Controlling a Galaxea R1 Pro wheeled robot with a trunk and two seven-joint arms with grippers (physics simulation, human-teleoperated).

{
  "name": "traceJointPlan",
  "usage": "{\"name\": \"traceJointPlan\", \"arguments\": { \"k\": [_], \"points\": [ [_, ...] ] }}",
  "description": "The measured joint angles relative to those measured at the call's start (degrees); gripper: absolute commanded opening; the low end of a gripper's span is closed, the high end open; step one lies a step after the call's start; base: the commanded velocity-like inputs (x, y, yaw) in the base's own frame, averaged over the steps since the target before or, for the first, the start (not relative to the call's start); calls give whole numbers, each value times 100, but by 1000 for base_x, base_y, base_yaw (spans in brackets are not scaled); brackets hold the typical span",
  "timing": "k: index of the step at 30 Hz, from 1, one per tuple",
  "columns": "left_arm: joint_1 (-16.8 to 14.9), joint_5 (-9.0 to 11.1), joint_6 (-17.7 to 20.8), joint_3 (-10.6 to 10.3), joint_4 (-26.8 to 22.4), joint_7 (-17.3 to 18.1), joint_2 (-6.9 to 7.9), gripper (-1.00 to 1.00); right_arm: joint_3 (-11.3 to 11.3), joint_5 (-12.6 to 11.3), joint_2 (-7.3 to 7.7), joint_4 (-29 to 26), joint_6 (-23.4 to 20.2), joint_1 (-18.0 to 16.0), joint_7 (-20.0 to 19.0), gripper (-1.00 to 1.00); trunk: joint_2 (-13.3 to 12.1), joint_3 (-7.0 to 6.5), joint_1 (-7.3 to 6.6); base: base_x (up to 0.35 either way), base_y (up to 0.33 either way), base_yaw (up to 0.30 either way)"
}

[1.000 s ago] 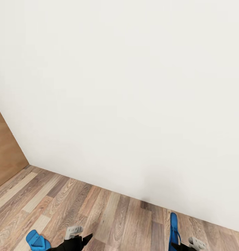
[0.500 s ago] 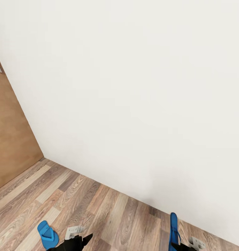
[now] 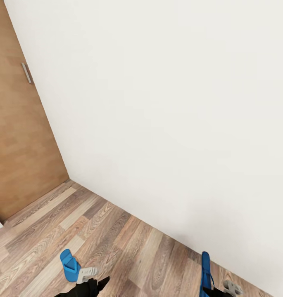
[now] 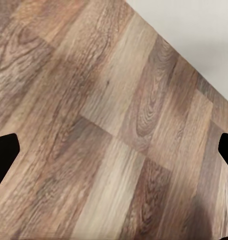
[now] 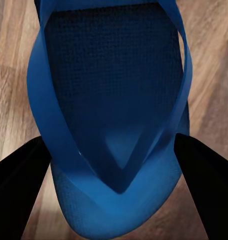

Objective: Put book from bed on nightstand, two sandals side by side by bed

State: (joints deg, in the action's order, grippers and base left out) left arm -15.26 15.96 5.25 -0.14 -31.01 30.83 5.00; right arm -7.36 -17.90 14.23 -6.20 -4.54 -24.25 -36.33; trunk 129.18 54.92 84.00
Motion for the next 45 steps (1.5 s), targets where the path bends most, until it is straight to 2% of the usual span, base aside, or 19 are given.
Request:
{"name": "traceJointPlan", "arguments": {
  "k": [25, 45],
  "points": [
    [0, -1, 0, -2, 0, 0, 0, 100, -1, -1, 0, -2, -1, 0, -2, -100, 0, 117, 0, 1, 0, 250],
    [-2, -1, 0, 6, 2, 0, 0, 100, 1, -2, 1, -1, -1, 2, -9, -100, 0, 128, -3, 235, 0, 19]
  ]
}}
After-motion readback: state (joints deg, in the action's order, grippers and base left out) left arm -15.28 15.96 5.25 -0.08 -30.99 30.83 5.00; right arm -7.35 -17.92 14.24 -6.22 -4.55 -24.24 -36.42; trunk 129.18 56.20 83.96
